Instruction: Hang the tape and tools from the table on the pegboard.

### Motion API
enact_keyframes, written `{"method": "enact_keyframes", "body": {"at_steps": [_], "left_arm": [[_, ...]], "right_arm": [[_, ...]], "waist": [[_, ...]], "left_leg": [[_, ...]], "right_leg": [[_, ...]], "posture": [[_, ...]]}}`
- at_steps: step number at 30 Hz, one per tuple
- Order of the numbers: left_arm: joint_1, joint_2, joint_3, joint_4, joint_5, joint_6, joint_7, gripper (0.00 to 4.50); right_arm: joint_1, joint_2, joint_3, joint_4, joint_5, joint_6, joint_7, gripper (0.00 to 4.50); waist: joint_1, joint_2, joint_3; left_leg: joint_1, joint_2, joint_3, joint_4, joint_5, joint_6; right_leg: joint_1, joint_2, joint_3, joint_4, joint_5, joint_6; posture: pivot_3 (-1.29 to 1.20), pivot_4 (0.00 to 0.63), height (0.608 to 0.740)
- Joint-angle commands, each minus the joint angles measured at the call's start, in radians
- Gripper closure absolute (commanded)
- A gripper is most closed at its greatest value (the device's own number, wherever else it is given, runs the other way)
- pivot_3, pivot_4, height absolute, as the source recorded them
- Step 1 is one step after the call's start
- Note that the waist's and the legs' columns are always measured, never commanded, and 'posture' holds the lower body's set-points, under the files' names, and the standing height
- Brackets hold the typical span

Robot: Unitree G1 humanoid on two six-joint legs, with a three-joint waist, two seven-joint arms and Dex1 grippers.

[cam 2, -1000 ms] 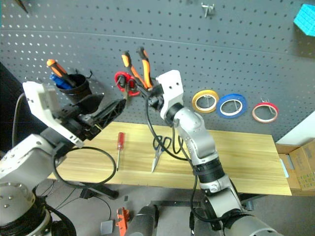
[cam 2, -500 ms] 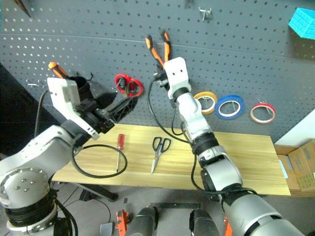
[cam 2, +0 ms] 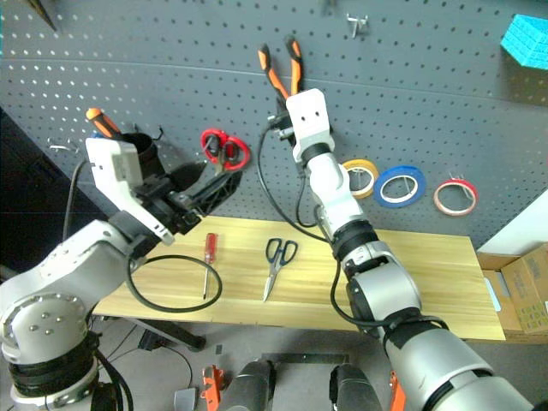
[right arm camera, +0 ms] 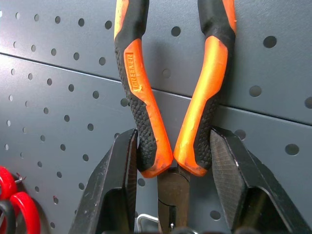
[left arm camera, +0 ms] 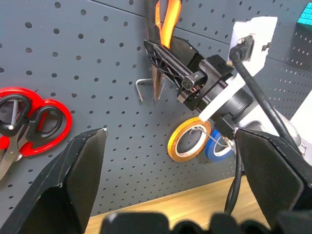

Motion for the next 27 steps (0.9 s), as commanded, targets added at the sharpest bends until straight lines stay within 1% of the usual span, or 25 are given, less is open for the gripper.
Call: {"method": "enact_keyframes", "body": {"at_steps": [1,18,27], "left_arm": [[-0.004,0.012,0.005,-0.016,-0.007,-0.029,-0.006,0.00],[0.004,0.012,-0.004,-0.017,-0.010,-0.039,-0.004,0.00],[0.011,0.031,0.013,-0.029,-0.035,-0.033,0.012,0.00]], "right_arm": [[-0.047,-0.007,-0.033,-0.047,0.024,-0.025,-0.014,2.76],[-0.126,-0.004,-0.063,-0.025,0.038,-0.037,-0.036,2.76],[-0.068,0.021,-0.056,0.033,0.026,-0.092,-0.076,2.76]], "waist": [[0.000,0.000,0.000],[-0.001,0.000,0.000],[0.000,0.000,0.000]], "left_leg": [[0.000,0.000,0.000,0.000,0.000,0.000],[0.001,0.000,0.000,0.000,0.000,0.000],[0.001,0.000,0.000,-0.001,0.000,0.000]], "right_leg": [[0.000,0.000,0.000,0.000,0.000,0.000],[0.000,0.000,0.000,0.000,0.000,0.000],[0.000,0.000,0.000,0.000,0.000,0.000]], "posture": [[0.26,0.098,0.740],[0.27,0.098,0.740],[0.29,0.104,0.740]]}}
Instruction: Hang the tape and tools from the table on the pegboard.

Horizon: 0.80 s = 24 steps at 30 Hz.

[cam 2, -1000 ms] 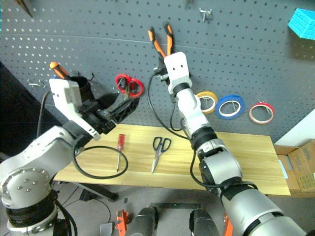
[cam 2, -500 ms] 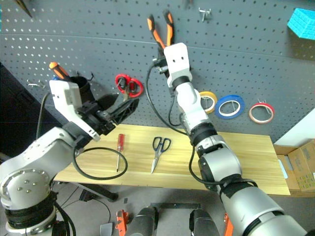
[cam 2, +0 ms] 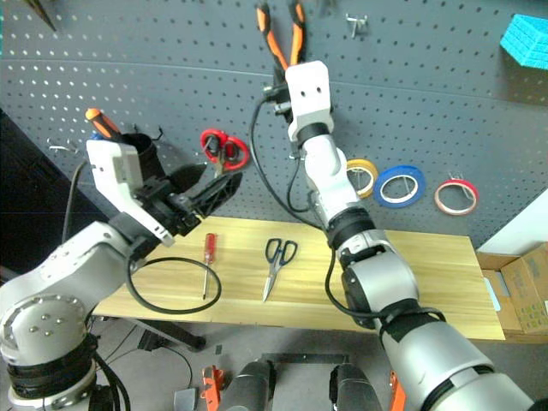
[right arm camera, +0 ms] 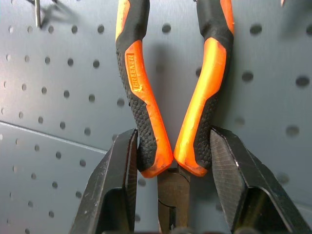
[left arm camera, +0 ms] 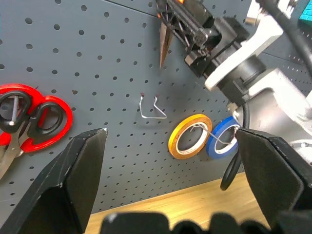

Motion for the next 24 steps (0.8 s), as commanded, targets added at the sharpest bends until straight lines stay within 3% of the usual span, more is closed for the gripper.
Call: {"method": "enact_keyframes", "body": {"at_steps": [1,24], "left_arm": [[0.002,0.015,0.020,-0.030,-0.027,-0.019,0.010,0.00],[0.014,0.007,-0.002,-0.034,-0.047,-0.026,0.060,0.00]], "right_arm": [[0.004,0.002,-0.015,-0.011,0.002,-0.035,-0.022,2.76],[0.082,0.015,-0.020,0.090,-0.010,-0.090,-0.104,2.76]], "waist": [[0.000,0.000,0.000],[0.002,0.002,0.001]], "left_leg": [[0.000,0.000,0.000,0.000,0.000,0.000],[0.001,0.000,0.000,0.000,0.000,0.000]], "right_leg": [[0.000,0.000,0.000,0.000,0.000,0.000],[0.000,0.000,0.000,0.000,-0.002,0.003]], "posture": [[0.30,0.104,0.740],[0.33,0.138,0.740]]}}
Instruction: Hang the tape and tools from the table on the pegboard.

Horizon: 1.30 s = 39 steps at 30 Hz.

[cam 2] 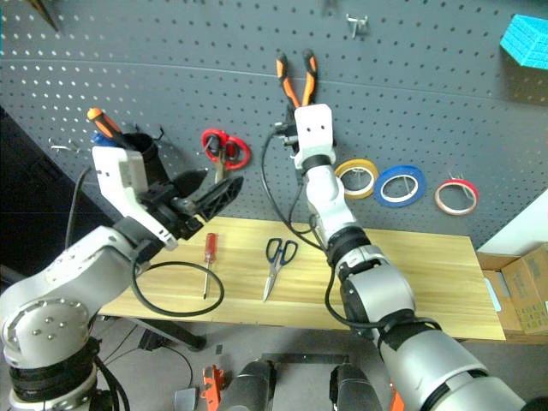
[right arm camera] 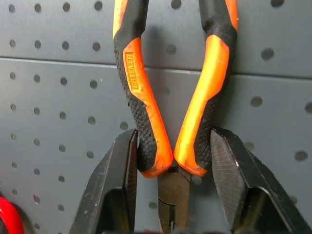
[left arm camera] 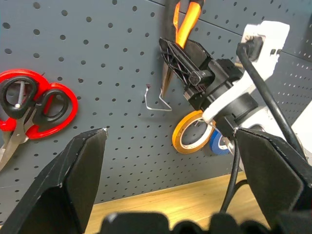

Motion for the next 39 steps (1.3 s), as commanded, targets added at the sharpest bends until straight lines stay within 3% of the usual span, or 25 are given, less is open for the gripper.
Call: {"method": "enact_keyframes", "body": {"at_steps": [1,22,30,31,39], "left_arm": [[-0.008,0.016,0.016,-0.028,-0.029,-0.018,0.001,0.00],[0.001,0.058,0.015,-0.026,-0.071,-0.020,0.024,0.00],[-0.007,0.059,0.008,-0.016,-0.069,-0.026,0.021,0.00],[-0.008,0.058,0.007,-0.015,-0.068,-0.026,0.020,0.00],[-0.016,0.052,-0.004,-0.003,-0.059,-0.031,0.012,0.00]], "right_arm": [[0.016,-0.005,-0.021,0.003,0.003,-0.023,-0.024,2.76],[0.107,0.014,0.019,0.034,-0.056,-0.009,-0.026,2.76],[0.111,0.005,0.025,0.025,-0.064,-0.016,-0.013,0.20],[0.112,0.004,0.025,0.024,-0.065,-0.016,-0.013,0.03],[0.146,-0.011,0.044,-0.023,-0.063,-0.020,0.043,0.03]], "waist": [[0.000,0.000,0.000],[0.000,0.005,0.003],[-0.001,0.005,0.003],[-0.001,0.005,0.003],[-0.001,0.005,0.003]], "left_leg": [[0.000,0.000,0.000,0.000,0.000,0.000],[0.000,0.000,0.000,-0.003,0.000,0.000],[0.003,0.000,0.000,-0.010,0.000,0.000],[0.004,0.001,0.000,-0.010,0.000,0.000],[0.004,0.001,0.001,-0.012,0.000,0.001]], "right_leg": [[0.000,0.000,0.000,0.000,0.000,0.000],[0.000,0.000,0.000,-0.001,-0.001,-0.001],[0.000,0.000,0.000,-0.001,-0.003,-0.004],[0.000,0.000,0.000,-0.001,-0.004,-0.005],[0.000,0.000,0.000,-0.002,-0.004,-0.005]], "posture": [[0.33,0.138,0.740],[0.33,0.156,0.740],[0.31,0.154,0.740],[0.31,0.154,0.740],[0.29,0.156,0.740]]}}
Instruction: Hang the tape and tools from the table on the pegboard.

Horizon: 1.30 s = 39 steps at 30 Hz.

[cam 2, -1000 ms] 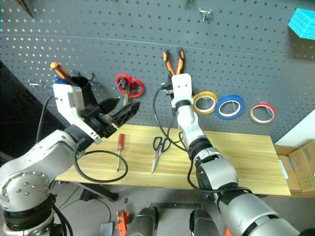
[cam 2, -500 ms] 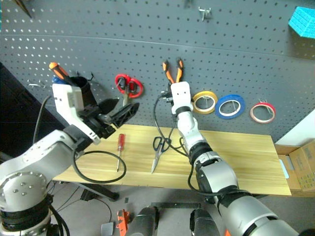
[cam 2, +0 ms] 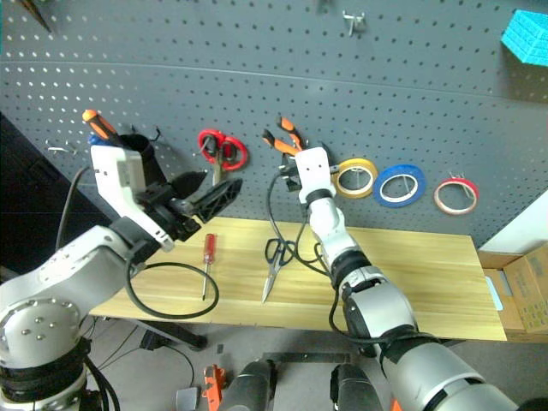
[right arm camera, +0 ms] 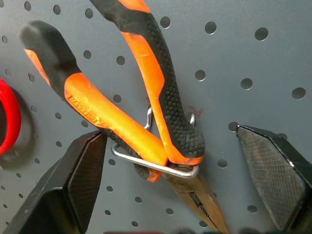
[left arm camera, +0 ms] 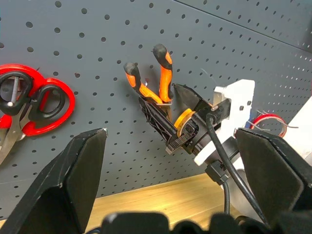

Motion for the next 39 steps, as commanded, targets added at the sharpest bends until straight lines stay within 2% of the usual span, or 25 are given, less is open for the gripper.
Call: {"method": "enact_keyframes", "body": {"at_steps": [1,2,5,12,16,20,24,29,34,39], "left_arm": [[-0.019,0.000,-0.003,-0.007,0.002,-0.028,-0.011,0.00],[-0.020,-0.001,-0.007,-0.006,0.004,-0.030,-0.012,0.00],[-0.028,-0.013,-0.030,0.013,0.028,-0.040,-0.021,0.00],[-0.037,-0.029,-0.072,0.060,0.119,-0.048,-0.056,0.00],[-0.054,-0.026,-0.143,0.132,0.246,-0.052,-0.099,0.00],[-0.073,-0.040,-0.237,0.241,0.409,-0.078,-0.129,0.00],[-0.091,-0.089,-0.332,0.376,0.577,-0.144,-0.164,0.00],[-0.113,-0.166,-0.454,0.551,0.760,-0.241,-0.237,0.00],[-0.110,-0.203,-0.494,0.661,0.873,-0.269,-0.287,0.00],[-0.098,-0.214,-0.490,0.736,0.968,-0.240,-0.273,0.00]], "right_arm": [[0.026,-0.022,0.007,-0.085,0.001,-0.020,0.048,0.03],[0.048,-0.028,0.012,-0.119,0.001,-0.018,0.071,0.03],[0.211,-0.069,0.054,-0.406,0.021,0.043,0.207,0.03],[0.482,-0.155,0.109,-1.014,0.116,0.397,0.419,0.03],[0.595,-0.265,0.125,-1.307,0.217,0.650,0.564,0.03],[0.671,-0.393,0.129,-1.506,0.322,0.830,0.695,0.03],[0.728,-0.549,0.155,-1.609,0.352,0.906,0.826,0.03],[0.758,-0.652,0.145,-1.600,0.339,0.933,0.878,0.03],[0.733,-0.704,0.152,-1.610,0.316,0.974,0.892,0.03],[0.694,-0.715,0.136,-1.637,0.351,1.039,0.905,0.03]], "waist": [[0.000,0.000,0.000],[0.001,0.000,0.000],[0.002,0.001,0.000],[-0.009,0.006,0.004],[-0.026,0.007,0.005],[-0.031,0.010,0.008],[-0.050,0.011,0.012],[-0.070,0.010,0.025],[-0.101,0.007,0.031],[-0.122,0.007,0.036]], "left_leg": [[0.000,0.000,0.000,0.000,0.000,0.000],[0.000,0.000,0.000,0.000,0.000,0.000],[-0.001,0.000,0.000,-0.001,0.000,0.000],[-0.001,0.000,0.000,-0.004,0.000,0.000],[-0.001,0.000,0.000,-0.003,0.000,0.000],[-0.001,0.000,0.001,-0.003,0.000,0.000],[-0.002,-0.001,0.003,-0.003,-0.001,0.000],[-0.004,-0.002,0.003,-0.003,-0.001,0.000],[-0.012,-0.002,0.004,-0.003,-0.001,0.000],[-0.013,-0.001,0.004,-0.003,-0.001,0.000]], "right_leg": [[0.000,0.000,0.000,0.000,0.000,0.000],[0.000,0.000,0.000,0.000,0.000,0.000],[0.000,0.000,0.000,-0.001,-0.001,0.000],[-0.002,0.000,0.000,0.000,-0.005,0.001],[-0.002,0.000,0.000,0.001,-0.005,0.001],[-0.002,-0.001,0.001,0.000,-0.005,0.001],[-0.003,-0.002,0.002,-0.001,-0.005,0.002],[-0.004,-0.003,0.001,-0.002,-0.006,0.003],[-0.014,-0.003,0.002,0.001,-0.005,0.005],[-0.016,-0.002,0.002,0.002,-0.003,0.010]], "posture": [[0.29,0.156,0.740],[0.29,0.156,0.740],[0.25,0.167,0.740],[0.19,0.181,0.740],[0.15,0.190,0.740],[0.09,0.201,0.740],[0.04,0.212,0.740],[0.00,0.229,0.740],[-0.05,0.240,0.740],[-0.06,0.249,0.740]]}}
